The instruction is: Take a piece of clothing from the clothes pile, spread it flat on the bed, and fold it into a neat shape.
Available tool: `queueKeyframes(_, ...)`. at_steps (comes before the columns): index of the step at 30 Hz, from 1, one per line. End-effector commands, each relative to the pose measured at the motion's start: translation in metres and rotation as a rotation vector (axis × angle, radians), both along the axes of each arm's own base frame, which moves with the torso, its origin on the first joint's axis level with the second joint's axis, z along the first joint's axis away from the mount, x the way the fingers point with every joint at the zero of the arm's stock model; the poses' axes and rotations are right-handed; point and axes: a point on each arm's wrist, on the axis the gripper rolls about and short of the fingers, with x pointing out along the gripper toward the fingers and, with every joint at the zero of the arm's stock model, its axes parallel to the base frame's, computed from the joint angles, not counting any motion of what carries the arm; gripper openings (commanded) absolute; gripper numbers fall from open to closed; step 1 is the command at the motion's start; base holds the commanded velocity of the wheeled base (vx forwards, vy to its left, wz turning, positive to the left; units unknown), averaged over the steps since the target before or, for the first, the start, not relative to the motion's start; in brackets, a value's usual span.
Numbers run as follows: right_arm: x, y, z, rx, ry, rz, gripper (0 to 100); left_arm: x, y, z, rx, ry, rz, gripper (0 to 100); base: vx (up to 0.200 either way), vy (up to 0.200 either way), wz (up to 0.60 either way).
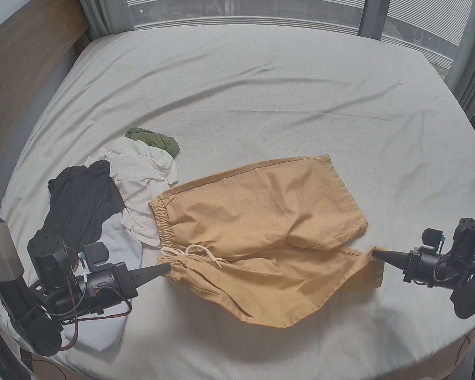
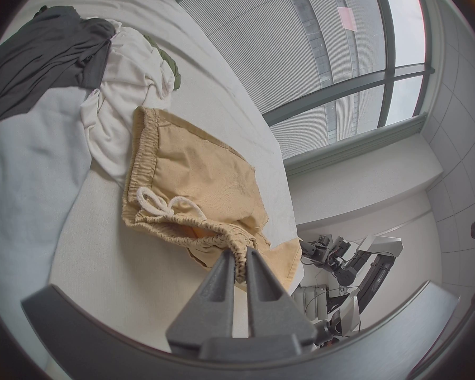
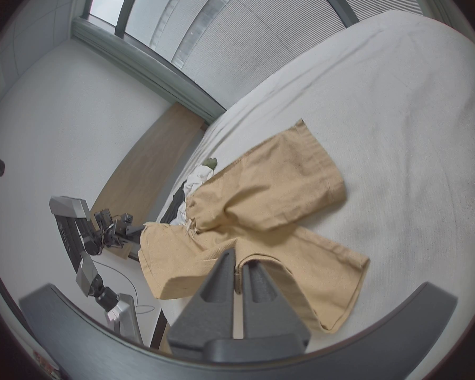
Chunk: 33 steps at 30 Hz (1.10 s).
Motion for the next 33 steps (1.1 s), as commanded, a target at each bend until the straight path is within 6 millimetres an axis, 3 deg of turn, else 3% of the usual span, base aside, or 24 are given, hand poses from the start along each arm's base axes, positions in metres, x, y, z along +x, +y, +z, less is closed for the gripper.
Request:
queueKeyframes(1,0.004,0.0,0.017,0.006,-0.077,-0.004,0,0.003,0.0,0.004,-0.006,-0.023,0.006,0,0.0,0.0,0.0)
queueKeyframes(11,0.028,-0.004,0.048,0.131,-0.118,-0.062,0,0.025,-0.003,0.011,-0.035,-0.062,0.14,0,0.0,0.0,0.0)
queueKeyframes(16,0.036,-0.005,0.055,0.149,-0.14,-0.064,0,0.026,-0.003,0.011,-0.035,-0.062,0.154,0,0.0,0.0,0.0)
queueKeyframes(33,0.094,-0.006,0.105,0.19,-0.184,-0.061,0,0.032,-0.004,0.013,-0.035,-0.08,0.2,0,0.0,0.0,0.0)
